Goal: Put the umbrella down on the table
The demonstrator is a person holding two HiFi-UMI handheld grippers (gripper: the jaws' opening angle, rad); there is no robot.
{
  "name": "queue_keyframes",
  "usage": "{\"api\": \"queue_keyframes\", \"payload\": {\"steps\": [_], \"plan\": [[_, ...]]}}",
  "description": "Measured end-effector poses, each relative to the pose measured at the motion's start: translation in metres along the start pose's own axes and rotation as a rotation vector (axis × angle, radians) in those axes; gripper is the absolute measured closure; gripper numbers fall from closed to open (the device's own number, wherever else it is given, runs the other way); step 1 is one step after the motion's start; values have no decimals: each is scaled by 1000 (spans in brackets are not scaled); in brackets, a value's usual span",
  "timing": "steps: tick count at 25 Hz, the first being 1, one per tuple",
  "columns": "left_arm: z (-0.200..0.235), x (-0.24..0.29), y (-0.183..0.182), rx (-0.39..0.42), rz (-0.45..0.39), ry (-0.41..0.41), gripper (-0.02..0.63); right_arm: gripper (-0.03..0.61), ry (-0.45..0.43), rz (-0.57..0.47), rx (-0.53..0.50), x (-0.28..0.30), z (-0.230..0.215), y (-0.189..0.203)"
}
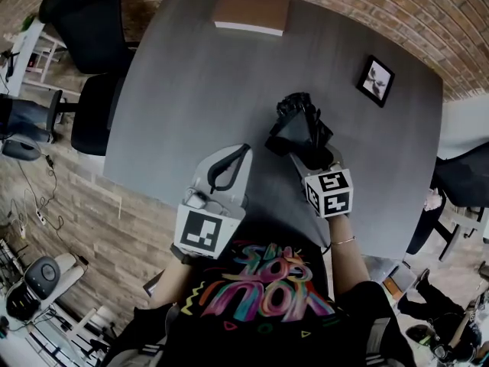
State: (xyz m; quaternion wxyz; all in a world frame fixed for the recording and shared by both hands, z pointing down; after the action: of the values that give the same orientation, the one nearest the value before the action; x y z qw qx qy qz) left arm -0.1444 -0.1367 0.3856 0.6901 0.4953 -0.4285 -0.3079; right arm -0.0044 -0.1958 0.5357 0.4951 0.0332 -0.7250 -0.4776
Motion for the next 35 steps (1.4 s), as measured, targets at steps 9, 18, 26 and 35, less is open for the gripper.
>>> {"api": "queue_keyframes", "payload": {"steps": [9,18,26,35], "plan": [[2,6,2,2,8,6,614,357,19,6,4,22,-5,8],[-3,11,2,6,9,28,614,362,20,-1,30,24,-7,7],[0,9,-2,20,-2,27,614,356,38,4,59,24,-9,9],[-2,0,-10,38,-25,32,614,360,65,-42,93,3,-10,3]]}}
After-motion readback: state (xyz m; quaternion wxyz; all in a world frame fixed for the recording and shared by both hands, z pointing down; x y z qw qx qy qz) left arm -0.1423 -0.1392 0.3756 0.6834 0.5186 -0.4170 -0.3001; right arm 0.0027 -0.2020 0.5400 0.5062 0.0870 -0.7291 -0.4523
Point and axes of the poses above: the fingertips, and each gripper's own axes: x forward along the fingers, z to its left, y out of its underside, the point moved 2 cm from there along -x, backward along the fingers, and after that the axes turned 7 degrees about y, right-handed, at the moved point
